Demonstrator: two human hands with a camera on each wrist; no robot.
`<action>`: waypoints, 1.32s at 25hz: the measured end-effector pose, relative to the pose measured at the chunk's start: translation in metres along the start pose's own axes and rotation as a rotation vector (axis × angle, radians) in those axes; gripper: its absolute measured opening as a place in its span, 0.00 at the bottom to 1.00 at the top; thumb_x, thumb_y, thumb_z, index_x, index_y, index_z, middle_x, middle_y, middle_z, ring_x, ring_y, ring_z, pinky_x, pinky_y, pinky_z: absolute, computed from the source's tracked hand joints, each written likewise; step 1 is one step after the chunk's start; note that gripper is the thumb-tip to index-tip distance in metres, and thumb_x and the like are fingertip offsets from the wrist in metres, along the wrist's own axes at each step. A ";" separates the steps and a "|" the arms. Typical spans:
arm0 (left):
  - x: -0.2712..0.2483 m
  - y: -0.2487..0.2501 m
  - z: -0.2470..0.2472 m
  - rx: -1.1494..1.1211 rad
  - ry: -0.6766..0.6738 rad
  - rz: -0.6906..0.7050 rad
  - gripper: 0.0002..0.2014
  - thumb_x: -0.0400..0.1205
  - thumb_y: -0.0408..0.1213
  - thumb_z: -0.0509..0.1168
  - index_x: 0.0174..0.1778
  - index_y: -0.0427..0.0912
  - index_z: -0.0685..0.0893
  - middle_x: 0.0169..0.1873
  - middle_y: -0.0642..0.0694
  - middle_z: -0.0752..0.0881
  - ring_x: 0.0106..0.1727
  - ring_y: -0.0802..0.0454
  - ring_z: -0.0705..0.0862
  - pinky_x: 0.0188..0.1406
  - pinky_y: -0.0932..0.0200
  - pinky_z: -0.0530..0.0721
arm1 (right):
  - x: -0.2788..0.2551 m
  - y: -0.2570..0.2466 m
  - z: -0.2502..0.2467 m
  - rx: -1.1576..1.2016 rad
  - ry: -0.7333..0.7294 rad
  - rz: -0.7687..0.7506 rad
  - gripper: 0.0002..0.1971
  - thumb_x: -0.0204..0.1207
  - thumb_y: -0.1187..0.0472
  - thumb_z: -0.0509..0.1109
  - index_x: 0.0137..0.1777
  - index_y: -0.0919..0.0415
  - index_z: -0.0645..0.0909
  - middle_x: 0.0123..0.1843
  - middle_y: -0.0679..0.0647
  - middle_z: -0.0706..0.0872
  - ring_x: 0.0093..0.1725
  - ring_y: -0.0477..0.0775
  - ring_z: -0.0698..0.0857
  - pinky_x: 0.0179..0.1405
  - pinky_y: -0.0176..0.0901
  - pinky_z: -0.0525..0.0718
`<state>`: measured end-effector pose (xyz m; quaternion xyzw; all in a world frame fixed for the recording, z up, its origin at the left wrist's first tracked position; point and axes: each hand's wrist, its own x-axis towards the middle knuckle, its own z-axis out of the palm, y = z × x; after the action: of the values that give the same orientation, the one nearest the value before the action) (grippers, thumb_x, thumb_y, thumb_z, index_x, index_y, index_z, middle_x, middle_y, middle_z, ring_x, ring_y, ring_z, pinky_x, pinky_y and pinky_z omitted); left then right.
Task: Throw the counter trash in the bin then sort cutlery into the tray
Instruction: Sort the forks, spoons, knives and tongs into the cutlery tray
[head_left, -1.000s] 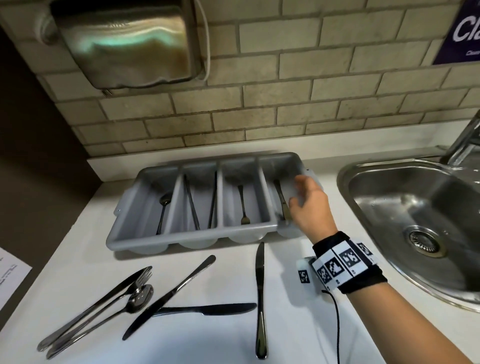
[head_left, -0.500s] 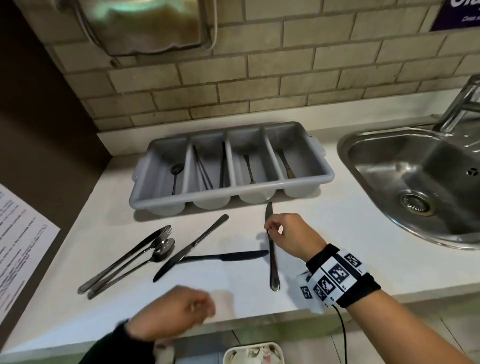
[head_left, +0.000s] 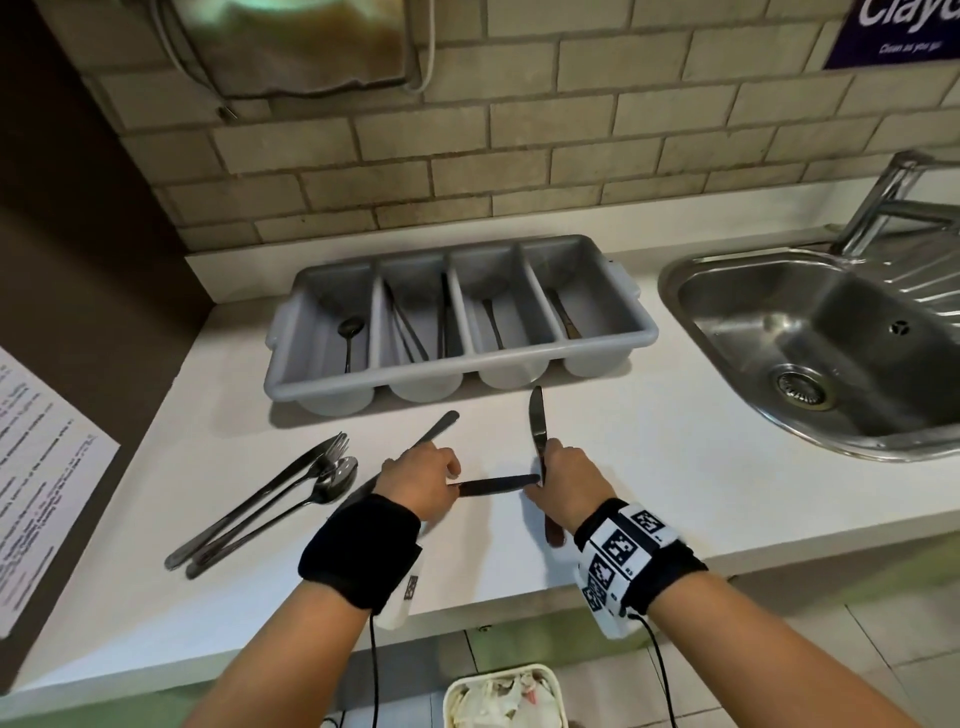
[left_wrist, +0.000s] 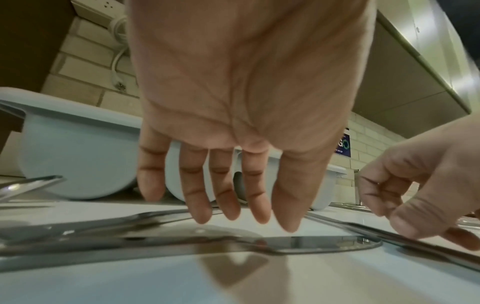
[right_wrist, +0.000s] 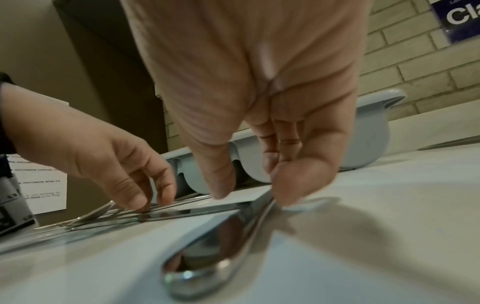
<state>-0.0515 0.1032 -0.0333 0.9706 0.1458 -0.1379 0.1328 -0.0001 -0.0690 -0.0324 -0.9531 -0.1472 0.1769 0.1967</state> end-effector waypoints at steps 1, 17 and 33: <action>0.000 -0.002 0.001 0.019 -0.011 -0.008 0.14 0.78 0.42 0.63 0.60 0.52 0.80 0.65 0.50 0.79 0.68 0.49 0.78 0.67 0.51 0.73 | -0.001 0.000 0.001 0.000 -0.005 0.032 0.18 0.76 0.61 0.67 0.63 0.68 0.72 0.60 0.63 0.84 0.58 0.62 0.85 0.50 0.46 0.82; 0.001 0.022 -0.012 0.384 -0.140 0.061 0.17 0.81 0.26 0.57 0.66 0.35 0.78 0.66 0.39 0.81 0.66 0.43 0.82 0.63 0.54 0.80 | -0.002 -0.006 -0.002 -0.162 -0.054 0.166 0.15 0.81 0.70 0.55 0.62 0.70 0.79 0.67 0.63 0.83 0.67 0.60 0.82 0.64 0.43 0.80; -0.001 0.011 -0.041 -0.199 0.034 0.233 0.10 0.81 0.27 0.54 0.55 0.39 0.76 0.44 0.37 0.81 0.49 0.40 0.83 0.46 0.52 0.77 | -0.028 -0.007 -0.041 0.346 0.119 -0.065 0.14 0.78 0.70 0.54 0.33 0.57 0.60 0.32 0.54 0.73 0.31 0.58 0.75 0.27 0.47 0.75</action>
<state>-0.0393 0.1051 0.0068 0.9652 0.0475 -0.0901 0.2409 -0.0100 -0.0861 0.0139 -0.9086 -0.1333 0.1364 0.3715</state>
